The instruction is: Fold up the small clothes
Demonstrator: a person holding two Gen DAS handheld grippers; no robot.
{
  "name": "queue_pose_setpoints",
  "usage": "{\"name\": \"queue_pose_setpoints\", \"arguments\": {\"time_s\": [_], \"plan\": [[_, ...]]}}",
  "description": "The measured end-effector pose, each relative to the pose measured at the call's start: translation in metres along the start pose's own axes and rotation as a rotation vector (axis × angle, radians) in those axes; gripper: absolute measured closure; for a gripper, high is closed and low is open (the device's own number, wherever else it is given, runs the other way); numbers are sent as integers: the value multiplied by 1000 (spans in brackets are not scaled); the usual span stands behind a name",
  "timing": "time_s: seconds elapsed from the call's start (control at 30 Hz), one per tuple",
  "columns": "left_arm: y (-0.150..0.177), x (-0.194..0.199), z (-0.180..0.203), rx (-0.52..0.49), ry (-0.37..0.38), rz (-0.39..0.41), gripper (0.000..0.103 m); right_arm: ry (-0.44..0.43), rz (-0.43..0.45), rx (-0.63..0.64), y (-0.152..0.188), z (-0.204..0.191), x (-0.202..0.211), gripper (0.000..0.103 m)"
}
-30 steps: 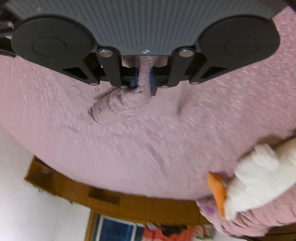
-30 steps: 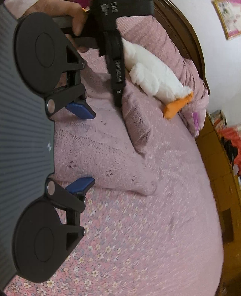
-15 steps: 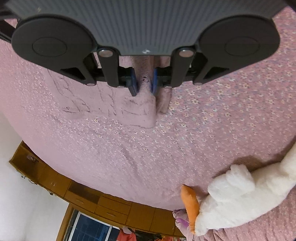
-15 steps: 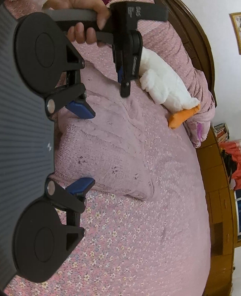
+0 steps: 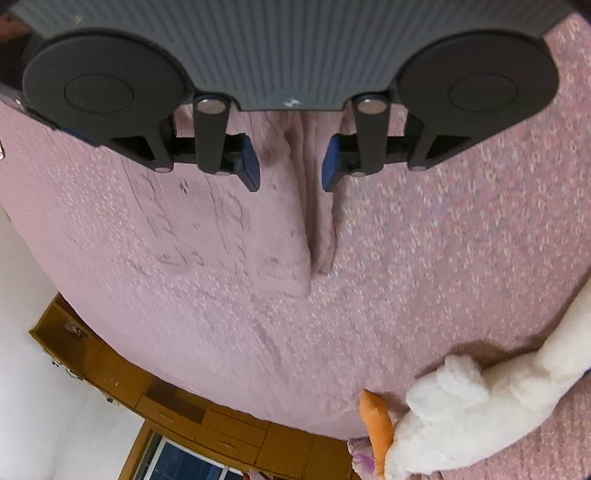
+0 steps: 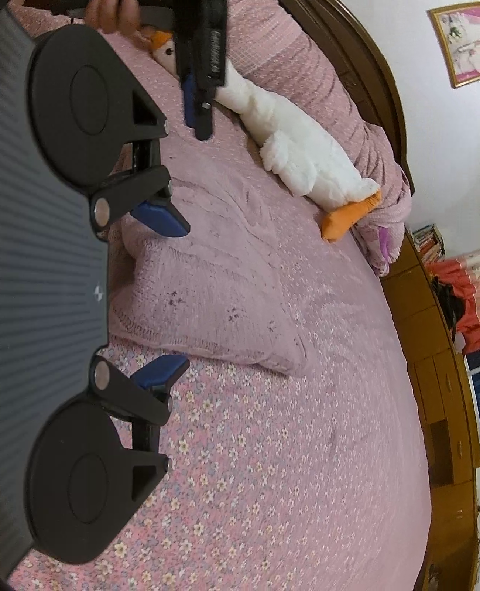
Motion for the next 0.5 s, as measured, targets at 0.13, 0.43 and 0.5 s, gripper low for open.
{"name": "queue_pose_setpoints", "arguments": {"time_s": [0.13,0.43,0.5], "plan": [[10,1,2,19,17,-30,64,11,5,-25,0,6,5,26],[29,-9,6,3,10,-86,64,23,11,-66,1,17,9,26],[32,-13,6,15,16,-95,64,23,10,-66,2,18,9,26]]}}
Point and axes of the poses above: each gripper's, at about its wrist camera, not at the fingertips, and x roughly against the way its jaws point, z to its right, y to its underside, the point moved 6 cm from there along -x, roughly the way its jaws point, and after that the axes turned 11 degrees about z, right-handed, at the moved point
